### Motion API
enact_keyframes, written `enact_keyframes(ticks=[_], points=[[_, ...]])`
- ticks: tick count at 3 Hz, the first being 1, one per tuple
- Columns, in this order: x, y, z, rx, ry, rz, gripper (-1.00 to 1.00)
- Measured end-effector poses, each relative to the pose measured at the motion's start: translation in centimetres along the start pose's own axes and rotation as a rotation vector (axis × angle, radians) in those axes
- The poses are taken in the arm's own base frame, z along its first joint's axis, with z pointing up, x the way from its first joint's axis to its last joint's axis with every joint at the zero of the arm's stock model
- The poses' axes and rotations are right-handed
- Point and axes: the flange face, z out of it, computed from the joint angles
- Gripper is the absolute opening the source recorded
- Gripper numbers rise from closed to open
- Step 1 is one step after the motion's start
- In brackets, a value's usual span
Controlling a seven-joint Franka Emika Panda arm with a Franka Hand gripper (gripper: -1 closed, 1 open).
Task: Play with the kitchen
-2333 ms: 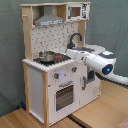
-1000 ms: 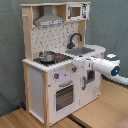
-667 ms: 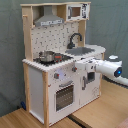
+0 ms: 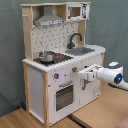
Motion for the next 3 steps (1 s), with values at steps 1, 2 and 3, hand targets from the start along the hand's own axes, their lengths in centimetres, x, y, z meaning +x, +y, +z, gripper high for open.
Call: enact_keyframes(ticks=[1,2,3], points=[[0.4,0.0,2.4,0.021,-0.01,0.026,1.0],[1.2,1.0,4.3,0.01,0.0,0.038,1.0],[2.6,1.7,4.7,-0.002,0.023,0.054,1.0]])
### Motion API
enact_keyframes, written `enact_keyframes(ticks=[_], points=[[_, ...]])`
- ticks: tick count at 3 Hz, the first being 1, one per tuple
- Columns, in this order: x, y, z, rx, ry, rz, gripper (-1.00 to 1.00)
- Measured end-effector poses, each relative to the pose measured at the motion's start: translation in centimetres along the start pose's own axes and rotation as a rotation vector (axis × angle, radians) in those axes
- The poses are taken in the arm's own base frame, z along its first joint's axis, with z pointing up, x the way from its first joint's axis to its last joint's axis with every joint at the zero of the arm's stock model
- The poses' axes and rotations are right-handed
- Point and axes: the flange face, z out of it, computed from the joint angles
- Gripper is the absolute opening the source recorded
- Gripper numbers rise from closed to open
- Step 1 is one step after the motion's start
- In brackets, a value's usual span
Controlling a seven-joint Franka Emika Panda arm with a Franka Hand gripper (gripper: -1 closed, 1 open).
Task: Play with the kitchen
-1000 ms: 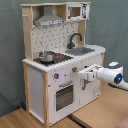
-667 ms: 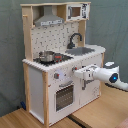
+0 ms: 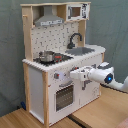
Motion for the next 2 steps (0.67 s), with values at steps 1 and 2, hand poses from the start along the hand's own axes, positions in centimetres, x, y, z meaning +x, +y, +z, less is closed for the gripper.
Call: enact_keyframes(ticks=[1,2], points=[[-0.05,-0.02,0.01,0.001,-0.001,0.001,-1.0],[-0.57,-0.19,0.05,0.005,-0.011,0.084,-1.0]])
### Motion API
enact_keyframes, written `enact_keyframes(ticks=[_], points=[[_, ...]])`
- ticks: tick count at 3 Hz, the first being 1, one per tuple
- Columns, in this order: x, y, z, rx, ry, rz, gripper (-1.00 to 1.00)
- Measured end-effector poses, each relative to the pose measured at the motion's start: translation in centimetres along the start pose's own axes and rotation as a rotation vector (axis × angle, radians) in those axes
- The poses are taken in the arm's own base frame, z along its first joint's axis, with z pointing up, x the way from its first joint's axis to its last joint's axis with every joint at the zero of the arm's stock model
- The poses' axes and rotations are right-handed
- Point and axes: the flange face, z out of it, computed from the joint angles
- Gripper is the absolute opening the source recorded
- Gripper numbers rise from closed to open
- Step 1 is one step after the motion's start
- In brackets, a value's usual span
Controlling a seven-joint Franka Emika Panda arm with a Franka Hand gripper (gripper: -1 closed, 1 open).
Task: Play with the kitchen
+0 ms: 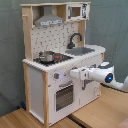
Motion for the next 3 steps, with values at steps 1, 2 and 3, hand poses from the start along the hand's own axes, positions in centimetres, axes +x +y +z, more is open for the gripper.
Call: enact_keyframes(ticks=[1,2,3], points=[[0.0,0.02,0.0,0.001,0.002,0.112,-1.0],[0.0,0.03,-0.01,0.001,0.002,0.214,-1.0],[0.01,0.03,-0.02,0.001,0.004,0.32,-1.0]])
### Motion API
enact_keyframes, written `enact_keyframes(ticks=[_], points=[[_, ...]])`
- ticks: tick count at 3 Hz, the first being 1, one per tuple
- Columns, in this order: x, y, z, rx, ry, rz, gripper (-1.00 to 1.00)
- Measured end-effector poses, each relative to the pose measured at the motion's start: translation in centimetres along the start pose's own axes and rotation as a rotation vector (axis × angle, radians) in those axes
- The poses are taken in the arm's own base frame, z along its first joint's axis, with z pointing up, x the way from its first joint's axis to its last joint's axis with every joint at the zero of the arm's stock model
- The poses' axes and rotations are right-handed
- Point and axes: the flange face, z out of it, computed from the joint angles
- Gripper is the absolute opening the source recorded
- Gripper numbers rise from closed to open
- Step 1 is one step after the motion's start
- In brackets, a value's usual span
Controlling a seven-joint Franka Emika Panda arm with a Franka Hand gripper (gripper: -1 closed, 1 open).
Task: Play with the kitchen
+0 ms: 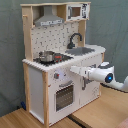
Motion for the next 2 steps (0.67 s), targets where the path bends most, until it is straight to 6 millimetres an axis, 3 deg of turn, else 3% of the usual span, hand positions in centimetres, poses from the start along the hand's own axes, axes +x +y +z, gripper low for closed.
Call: enact_keyframes(ticks=[2], points=[[0.0,0.01,-0.04,-0.001,0.004,0.209,-1.0]])
